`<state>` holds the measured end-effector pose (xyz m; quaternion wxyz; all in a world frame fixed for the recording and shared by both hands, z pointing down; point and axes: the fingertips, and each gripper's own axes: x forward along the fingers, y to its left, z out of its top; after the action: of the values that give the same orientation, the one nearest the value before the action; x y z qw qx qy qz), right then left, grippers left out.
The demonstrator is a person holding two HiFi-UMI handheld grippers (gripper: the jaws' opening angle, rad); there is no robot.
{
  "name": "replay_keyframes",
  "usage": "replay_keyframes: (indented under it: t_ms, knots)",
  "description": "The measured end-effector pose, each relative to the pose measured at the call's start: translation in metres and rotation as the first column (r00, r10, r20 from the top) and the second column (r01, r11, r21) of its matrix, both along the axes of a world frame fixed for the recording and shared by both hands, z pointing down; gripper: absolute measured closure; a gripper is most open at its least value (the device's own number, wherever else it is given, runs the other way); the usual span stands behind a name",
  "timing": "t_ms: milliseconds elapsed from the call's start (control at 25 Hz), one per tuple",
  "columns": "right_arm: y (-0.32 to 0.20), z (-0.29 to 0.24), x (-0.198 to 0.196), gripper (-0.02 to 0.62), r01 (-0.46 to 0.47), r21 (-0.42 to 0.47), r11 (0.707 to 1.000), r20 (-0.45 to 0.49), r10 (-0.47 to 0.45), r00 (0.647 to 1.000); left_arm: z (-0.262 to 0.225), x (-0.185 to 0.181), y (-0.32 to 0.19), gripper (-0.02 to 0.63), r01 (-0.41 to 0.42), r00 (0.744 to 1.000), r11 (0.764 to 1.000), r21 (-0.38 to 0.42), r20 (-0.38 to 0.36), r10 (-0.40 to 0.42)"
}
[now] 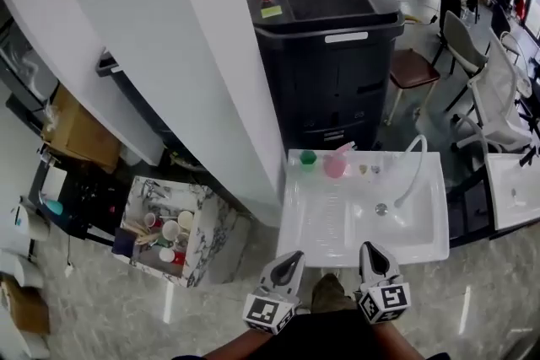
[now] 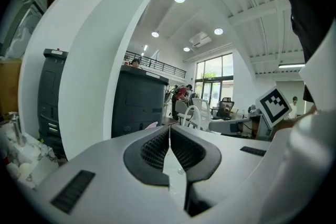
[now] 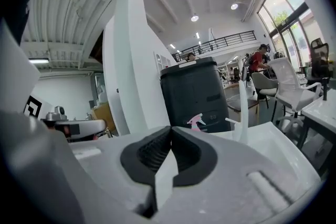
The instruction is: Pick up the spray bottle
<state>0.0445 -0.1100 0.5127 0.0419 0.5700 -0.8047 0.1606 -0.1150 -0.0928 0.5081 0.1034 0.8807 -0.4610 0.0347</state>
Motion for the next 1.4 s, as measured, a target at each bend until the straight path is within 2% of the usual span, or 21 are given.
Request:
replay_keyframes:
  t_ms: [240, 600, 800, 960, 1120, 1160, 1320, 1400]
  knots:
    - [-0.072, -0.007, 0.026, 0.597, -0.012, 0.012, 1.000, 0.005, 0.012, 1.000, -0.003, 0.023, -0.072, 0.583, 0.047, 0.999, 0.999, 0.014, 0.023, -0.047]
    - [-0.154, 0.008, 0.055, 0.597, 0.041, -0.015, 0.999, -0.050, -0.042, 0.998, 0.030, 0.056, -0.164, 0.583, 0.114, 0.993, 0.993, -0.040, 0.040, -0.113]
    - [-0.193, 0.013, 0.060, 0.597, 0.074, -0.011, 0.997, -0.052, -0.074, 0.996, 0.049, 0.074, -0.208, 0.581, 0.119, 0.992, 0.992, -0.052, 0.059, -0.116]
    - [-0.213, 0.021, 0.066, 0.597, 0.069, -0.029, 0.997, -0.024, -0.070, 0.997, 0.065, 0.075, -0.242, 0.581, 0.138, 0.988, 0.989, -0.047, 0.077, -0.134]
    - [-0.226, 0.029, 0.064, 0.597, 0.086, -0.041, 0.995, -0.011, -0.087, 0.996, 0.090, 0.090, -0.269, 0.580, 0.093, 0.991, 0.993, -0.069, 0.104, -0.085]
    - [-0.228, 0.031, 0.063, 0.597, 0.095, -0.043, 0.995, -0.011, -0.095, 0.995, 0.098, 0.096, -0.275, 0.572, 0.080, 0.992, 0.994, -0.078, 0.104, -0.071]
    - [-0.235, 0.034, 0.063, 0.597, 0.118, -0.052, 0.992, -0.010, -0.119, 0.993, 0.127, 0.111, -0.300, 0.453, 0.070, 0.997, 0.991, -0.117, 0.054, -0.064]
    - [-0.239, 0.036, 0.066, 0.597, 0.121, -0.056, 0.991, -0.007, -0.121, 0.993, 0.137, 0.119, -0.314, 0.404, 0.060, 0.997, 0.991, -0.117, 0.055, -0.054]
